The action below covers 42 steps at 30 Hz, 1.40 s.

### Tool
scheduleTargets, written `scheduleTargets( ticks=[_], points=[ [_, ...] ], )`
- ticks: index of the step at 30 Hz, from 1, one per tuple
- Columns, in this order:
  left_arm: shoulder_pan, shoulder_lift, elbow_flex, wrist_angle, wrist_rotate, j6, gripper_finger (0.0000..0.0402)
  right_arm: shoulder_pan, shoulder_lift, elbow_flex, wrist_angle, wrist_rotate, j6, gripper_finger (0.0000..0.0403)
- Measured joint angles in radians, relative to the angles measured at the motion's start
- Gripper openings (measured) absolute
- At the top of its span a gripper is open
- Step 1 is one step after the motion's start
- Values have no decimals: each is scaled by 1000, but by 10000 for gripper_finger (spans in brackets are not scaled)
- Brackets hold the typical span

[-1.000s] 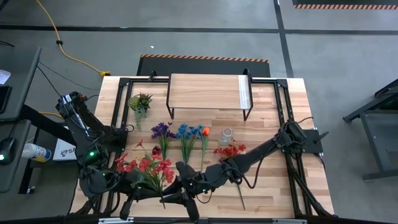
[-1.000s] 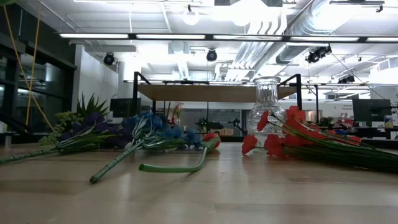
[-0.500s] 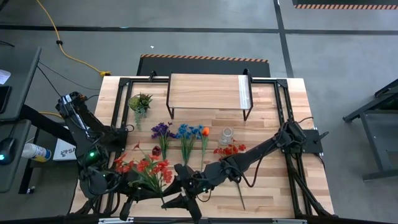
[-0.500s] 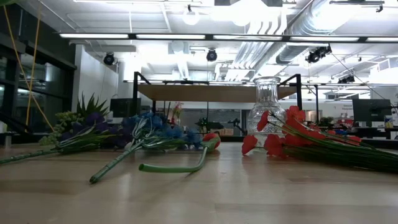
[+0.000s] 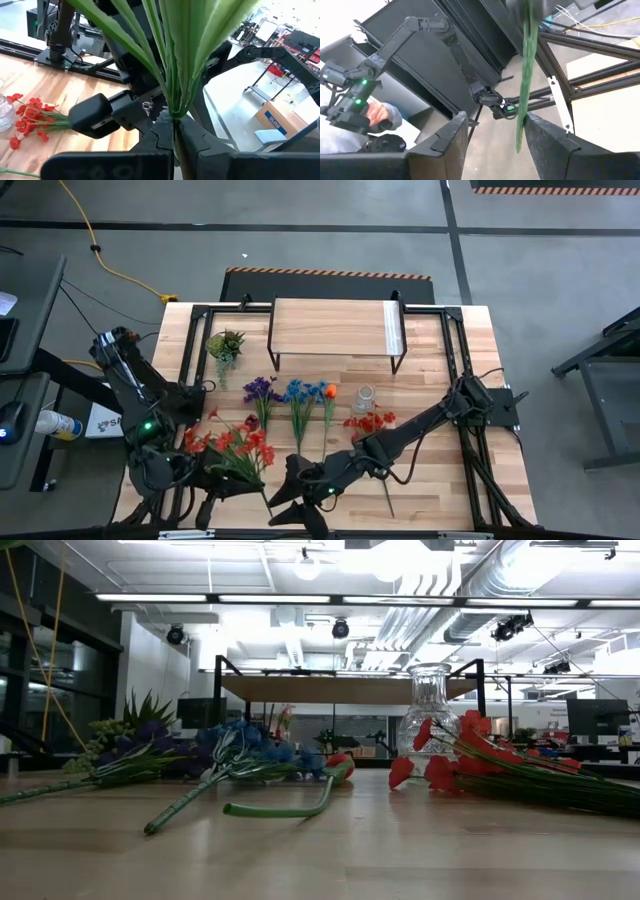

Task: Pick and place flowers into a vace then onto a shelf
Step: Put the right orange flowers into the bottom transparent vase

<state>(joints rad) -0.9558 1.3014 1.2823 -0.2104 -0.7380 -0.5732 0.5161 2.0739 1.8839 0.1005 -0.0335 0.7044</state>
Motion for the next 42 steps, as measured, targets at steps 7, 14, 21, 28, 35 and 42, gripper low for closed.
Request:
scheduleTargets(
  ticks=[7, 14, 21, 28, 35, 42],
  points=[
    [-1, -32, 0, -11, -5, 20, 36, 0, 0, 0, -31, 5, -2, 181],
    [-50, -81, -1, -50, -60, 23, 36, 2, 0, 0, -73, -20, 4, 181],
    [-182, -117, -1, -63, -200, -2, 36, -1, 0, 0, -111, -13, 3, 181],
    [-352, -111, -1, -123, -411, -101, 36, -1, 0, -1, -135, -10, 3, 181],
    [-436, -69, -1, -252, -570, -201, 36, -6, 0, -2, -136, 2, -7, 181],
    [-439, -38, -1, -437, -540, -367, 36, -12, 0, -2, -137, 16, -6, 181]
  ],
)
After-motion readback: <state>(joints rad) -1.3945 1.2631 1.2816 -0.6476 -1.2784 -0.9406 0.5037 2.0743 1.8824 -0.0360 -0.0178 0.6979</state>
